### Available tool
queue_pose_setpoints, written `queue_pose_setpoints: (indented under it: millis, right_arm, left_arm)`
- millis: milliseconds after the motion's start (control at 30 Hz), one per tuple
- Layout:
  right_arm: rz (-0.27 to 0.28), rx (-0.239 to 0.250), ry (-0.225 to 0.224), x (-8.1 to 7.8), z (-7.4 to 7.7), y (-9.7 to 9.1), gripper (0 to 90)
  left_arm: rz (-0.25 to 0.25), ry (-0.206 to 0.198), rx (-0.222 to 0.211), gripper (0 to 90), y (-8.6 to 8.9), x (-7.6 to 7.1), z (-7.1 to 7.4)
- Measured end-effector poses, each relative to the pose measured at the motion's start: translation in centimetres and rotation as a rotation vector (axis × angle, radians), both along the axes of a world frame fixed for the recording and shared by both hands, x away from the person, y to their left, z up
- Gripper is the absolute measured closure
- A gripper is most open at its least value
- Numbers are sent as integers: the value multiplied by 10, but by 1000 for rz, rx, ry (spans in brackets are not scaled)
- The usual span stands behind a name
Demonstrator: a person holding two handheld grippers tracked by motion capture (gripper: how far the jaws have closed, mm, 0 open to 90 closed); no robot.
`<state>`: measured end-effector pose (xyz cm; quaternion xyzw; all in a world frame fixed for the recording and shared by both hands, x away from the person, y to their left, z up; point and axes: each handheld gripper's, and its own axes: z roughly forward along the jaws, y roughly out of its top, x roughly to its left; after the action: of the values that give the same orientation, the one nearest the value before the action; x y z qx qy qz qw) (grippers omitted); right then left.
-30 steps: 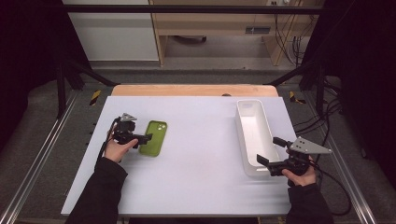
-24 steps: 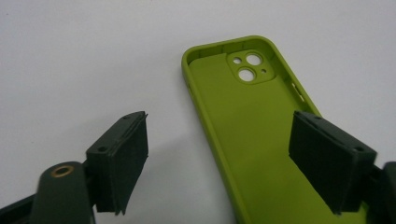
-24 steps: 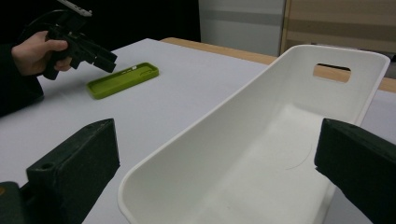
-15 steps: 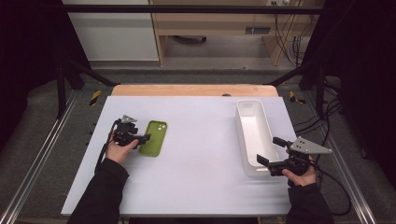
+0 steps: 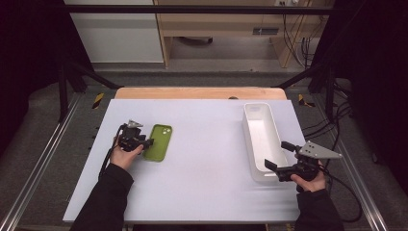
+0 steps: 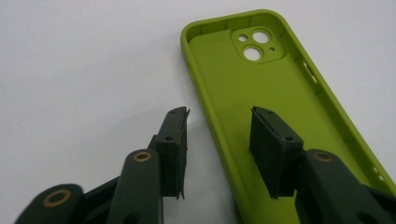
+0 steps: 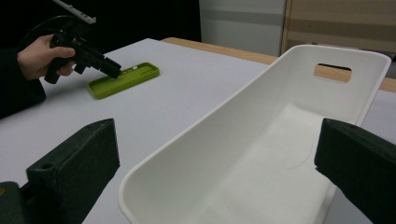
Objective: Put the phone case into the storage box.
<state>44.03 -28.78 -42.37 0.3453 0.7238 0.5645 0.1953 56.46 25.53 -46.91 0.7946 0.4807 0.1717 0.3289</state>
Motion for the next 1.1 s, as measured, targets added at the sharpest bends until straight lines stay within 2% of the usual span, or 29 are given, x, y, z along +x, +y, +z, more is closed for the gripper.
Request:
queue_pose_setpoints:
  millis: [367,467,700,800,900,1100]
  right_arm:
    - [1,-2,0,0,0,0,5]
    - [0,-3,-2,0,0,0,5]
    - [0,-3,-2,0,0,0,5]
    - [0,1,0,0,0,0,5]
    - [-1,2,0,0,0,0,5]
    - [-2,4,2,0,0,0,5]
  left_arm:
    - [-3,4,14,670,-1,-1,0]
    - [-2,17,-4,721,0,0,1]
    - [-6,19,1,750,-2,-1,1]
    - [1,21,9,799,-1,-1,2]
    - [1,23,5,809,0,-1,2]
    - [4,7,45,814,-5,-3,2]
